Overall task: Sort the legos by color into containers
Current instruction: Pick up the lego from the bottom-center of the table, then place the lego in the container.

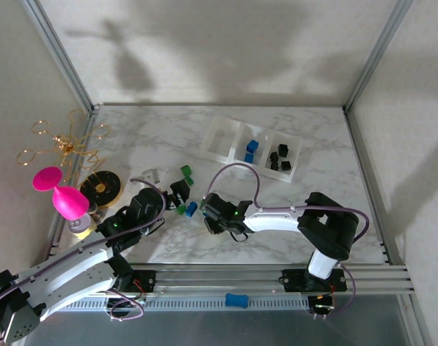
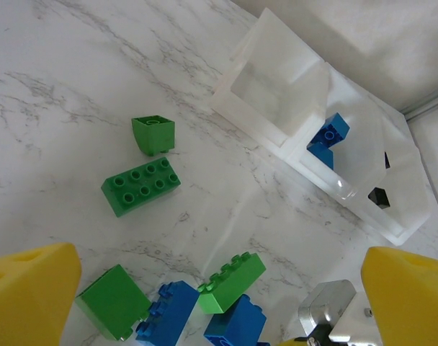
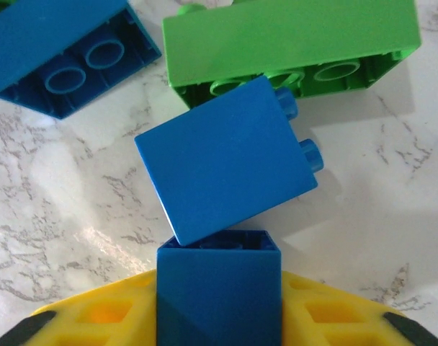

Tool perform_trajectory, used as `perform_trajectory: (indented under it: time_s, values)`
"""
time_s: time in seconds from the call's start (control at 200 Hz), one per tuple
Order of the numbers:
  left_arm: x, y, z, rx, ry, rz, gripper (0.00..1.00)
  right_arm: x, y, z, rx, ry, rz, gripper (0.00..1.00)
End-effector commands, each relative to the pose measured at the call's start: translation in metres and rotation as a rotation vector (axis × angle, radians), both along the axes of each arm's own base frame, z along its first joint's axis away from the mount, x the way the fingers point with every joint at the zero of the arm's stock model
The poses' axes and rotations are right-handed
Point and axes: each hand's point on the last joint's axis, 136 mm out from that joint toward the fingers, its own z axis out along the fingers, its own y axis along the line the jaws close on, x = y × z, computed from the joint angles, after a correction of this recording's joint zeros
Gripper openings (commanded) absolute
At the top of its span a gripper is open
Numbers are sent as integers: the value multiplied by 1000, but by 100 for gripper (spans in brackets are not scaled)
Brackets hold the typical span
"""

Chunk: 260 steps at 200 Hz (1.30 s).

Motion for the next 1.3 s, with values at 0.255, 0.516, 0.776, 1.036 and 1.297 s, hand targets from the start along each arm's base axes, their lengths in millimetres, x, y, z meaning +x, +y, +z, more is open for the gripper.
perform_trajectory:
  time_s: [0.255,0.516,0.776,1.036,1.297]
  values:
    - [2,5,2,-9,-10,26,100,11,-2,39,41,-43,-61,33]
    - [8,-2,12,-15,-29,9,100,55,-37,86,106,-79,-201,34]
    - [16,-15,20,-31,-47,-20,100,132,-88,114,73,-170,-380,34]
    - [27,-31,24,-22,-39,-54,99,197,-109,112,86,-223,-490,35]
    - [30,-34,23,-24,-42,-57,100,244,-115,101,63,-253,-525,35]
